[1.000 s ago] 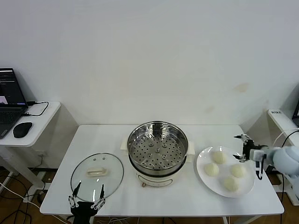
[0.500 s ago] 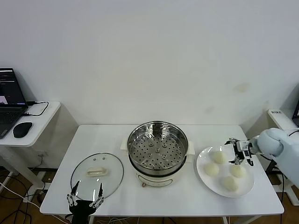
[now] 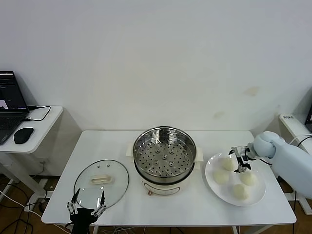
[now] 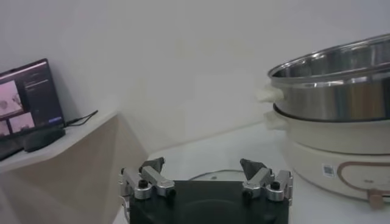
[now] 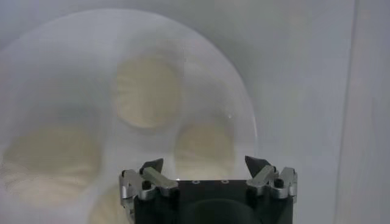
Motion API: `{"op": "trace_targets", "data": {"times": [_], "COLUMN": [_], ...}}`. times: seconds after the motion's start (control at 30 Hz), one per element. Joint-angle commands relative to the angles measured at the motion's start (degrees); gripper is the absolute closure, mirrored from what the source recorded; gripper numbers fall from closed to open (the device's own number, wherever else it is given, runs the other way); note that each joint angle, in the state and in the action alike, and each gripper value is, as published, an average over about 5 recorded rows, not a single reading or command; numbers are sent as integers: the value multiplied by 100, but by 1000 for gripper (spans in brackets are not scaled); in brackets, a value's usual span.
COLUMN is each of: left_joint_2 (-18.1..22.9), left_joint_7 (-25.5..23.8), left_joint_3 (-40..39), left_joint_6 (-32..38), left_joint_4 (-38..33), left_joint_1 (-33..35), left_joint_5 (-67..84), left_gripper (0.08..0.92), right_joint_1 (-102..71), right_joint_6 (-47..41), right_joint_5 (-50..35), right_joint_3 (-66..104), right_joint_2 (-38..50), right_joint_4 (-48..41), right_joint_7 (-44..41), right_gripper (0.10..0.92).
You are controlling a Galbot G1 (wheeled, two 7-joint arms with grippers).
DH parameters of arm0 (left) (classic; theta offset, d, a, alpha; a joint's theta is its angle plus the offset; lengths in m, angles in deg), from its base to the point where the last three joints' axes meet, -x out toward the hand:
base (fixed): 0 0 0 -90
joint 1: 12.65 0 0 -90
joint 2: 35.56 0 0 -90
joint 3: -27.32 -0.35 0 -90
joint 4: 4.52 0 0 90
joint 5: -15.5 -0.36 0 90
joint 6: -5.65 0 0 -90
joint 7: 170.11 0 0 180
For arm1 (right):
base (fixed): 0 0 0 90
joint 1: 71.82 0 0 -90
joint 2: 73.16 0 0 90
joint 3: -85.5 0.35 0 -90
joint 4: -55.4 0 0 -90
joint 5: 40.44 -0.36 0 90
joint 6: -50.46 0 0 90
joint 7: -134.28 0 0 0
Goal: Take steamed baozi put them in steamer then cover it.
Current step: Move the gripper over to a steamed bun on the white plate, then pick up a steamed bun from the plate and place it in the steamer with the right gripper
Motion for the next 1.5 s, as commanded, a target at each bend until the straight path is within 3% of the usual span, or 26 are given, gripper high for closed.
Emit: {"op": "trace_targets", "data": {"times": [0.03, 0.23, 0.6, 0.8, 1.2, 1.5], "left_joint_2": [-6, -17, -20, -36, -111, -163], "left_joint_7": [3, 10, 17, 15, -2, -12], "left_joint_3": [28, 69, 79, 93, 69, 51], "left_joint_6": [-5, 1, 1, -1, -7, -6], "left_joint_4": [-4, -20, -27, -44, -63, -75], "left_joint_1": [4, 12, -2, -7, -47, -108], "left_joint_5": [-6, -3, -1, 6, 57, 130], "left_gripper": [177, 177, 177, 177, 177, 177], "right_joint_1": [180, 155, 190, 312, 2307, 4538], "right_joint_6": [-21, -41, -66, -75, -238, -354], "right_joint_5": [95, 98, 58, -86, -1480, -2476], "right_joint_3": [-223, -152, -205, -313, -1450, -2901], "right_joint_2": [-263, -427, -464, -220, 880, 393], "right_joint_4": [-374, -606, -638, -357, 967, 1485], "right_joint_7": [-49, -28, -145, -231, -442, -455], "right_gripper": [203, 221, 373, 405, 400, 397]}}
